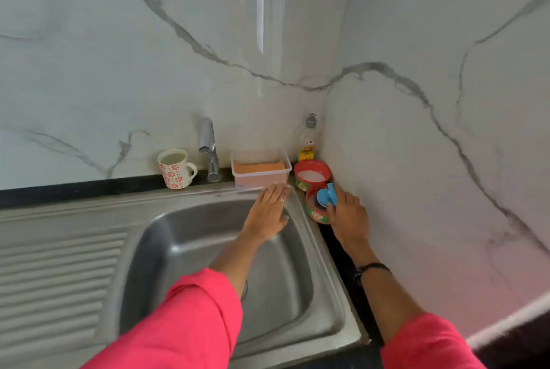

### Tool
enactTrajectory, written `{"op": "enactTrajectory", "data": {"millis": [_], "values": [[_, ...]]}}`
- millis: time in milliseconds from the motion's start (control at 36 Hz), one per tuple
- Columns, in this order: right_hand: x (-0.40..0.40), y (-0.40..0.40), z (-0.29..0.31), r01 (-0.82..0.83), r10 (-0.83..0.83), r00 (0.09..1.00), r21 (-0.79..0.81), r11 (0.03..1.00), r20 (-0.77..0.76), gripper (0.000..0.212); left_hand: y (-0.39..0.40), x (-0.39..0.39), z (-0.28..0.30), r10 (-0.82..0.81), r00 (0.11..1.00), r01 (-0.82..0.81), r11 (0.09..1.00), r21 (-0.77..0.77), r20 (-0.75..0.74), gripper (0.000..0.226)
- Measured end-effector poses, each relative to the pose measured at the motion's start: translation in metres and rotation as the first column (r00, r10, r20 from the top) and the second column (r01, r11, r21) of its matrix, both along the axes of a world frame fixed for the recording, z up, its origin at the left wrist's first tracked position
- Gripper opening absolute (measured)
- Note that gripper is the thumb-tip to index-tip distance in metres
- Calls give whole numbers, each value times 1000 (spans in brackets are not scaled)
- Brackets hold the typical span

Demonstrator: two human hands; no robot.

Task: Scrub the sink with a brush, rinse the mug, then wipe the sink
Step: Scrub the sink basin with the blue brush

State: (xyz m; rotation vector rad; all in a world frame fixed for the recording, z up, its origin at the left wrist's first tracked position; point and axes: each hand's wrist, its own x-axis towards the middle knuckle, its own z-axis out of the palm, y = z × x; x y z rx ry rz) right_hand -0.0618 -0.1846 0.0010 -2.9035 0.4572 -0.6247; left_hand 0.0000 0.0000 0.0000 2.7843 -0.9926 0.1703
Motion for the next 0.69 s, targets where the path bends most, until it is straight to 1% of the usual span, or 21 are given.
{"op": "enactTrajectory", "data": {"millis": [56, 139, 250, 361, 528, 639, 694], "values": [[-2, -3, 4, 60, -52, 994, 89, 994, -97, 50, -10, 4, -4, 1, 999, -3, 1000, -28, -49, 74], [-3, -6, 0, 179, -152, 970, 134, 975, -190, 48, -29, 7, -10, 28, 990, -29, 1000, -10, -138, 78], [-1, -2, -12, 291, -242, 943, 211, 933, -231, 43, -56, 13, -16, 56, 961, -68, 997, -36, -271, 82], [2, -2, -15, 324, -261, 932, 254, 911, -253, 36, -75, 18, -23, 41, 934, -83, 991, -103, -356, 80], [11, -3, -3, 299, -200, 937, 366, 881, -285, 38, -82, 17, -34, 62, 944, -129, 974, -186, -325, 70], [17, -5, 13, 303, -188, 927, 351, 886, -325, 38, -82, 19, -37, 57, 951, -114, 978, -174, -303, 69], [17, -4, 20, 296, -189, 931, 341, 892, -312, 36, -81, 19, -36, 39, 955, -98, 978, -186, -294, 68]]}}
